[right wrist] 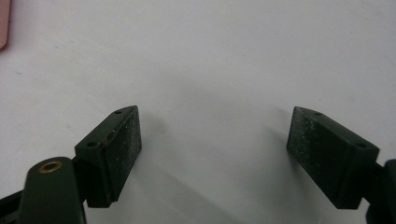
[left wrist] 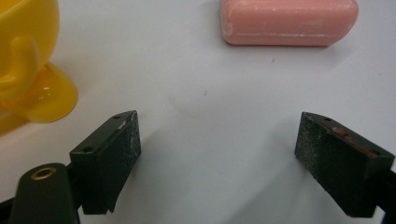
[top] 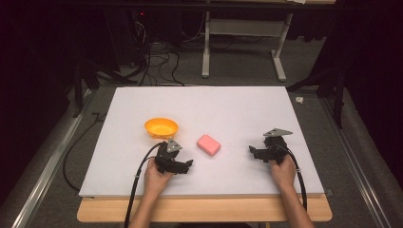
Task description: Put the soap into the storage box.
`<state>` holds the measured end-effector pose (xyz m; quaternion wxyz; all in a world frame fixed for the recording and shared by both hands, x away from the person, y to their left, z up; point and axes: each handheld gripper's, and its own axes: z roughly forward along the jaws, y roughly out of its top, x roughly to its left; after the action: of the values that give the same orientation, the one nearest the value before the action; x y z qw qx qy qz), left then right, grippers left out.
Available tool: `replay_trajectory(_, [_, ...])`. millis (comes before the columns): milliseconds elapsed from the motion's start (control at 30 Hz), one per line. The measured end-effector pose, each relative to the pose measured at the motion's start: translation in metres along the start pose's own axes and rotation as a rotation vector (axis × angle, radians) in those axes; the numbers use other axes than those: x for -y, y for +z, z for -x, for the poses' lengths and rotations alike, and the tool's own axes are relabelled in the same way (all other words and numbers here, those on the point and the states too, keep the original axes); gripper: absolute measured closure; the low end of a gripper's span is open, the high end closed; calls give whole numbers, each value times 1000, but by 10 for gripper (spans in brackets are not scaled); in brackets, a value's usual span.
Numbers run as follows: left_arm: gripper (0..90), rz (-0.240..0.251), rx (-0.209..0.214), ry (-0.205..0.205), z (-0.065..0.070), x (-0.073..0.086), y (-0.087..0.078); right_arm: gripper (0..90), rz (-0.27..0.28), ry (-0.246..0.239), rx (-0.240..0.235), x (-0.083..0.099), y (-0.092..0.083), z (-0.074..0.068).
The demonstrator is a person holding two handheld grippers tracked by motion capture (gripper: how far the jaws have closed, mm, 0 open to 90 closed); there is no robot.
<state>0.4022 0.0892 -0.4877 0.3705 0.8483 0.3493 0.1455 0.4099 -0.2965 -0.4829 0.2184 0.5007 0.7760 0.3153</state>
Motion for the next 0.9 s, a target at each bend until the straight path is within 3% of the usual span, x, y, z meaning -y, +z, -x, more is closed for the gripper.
replay_trajectory(900, [147,0,2,-1,0,0,0,176,-1,2,5,0,0,0])
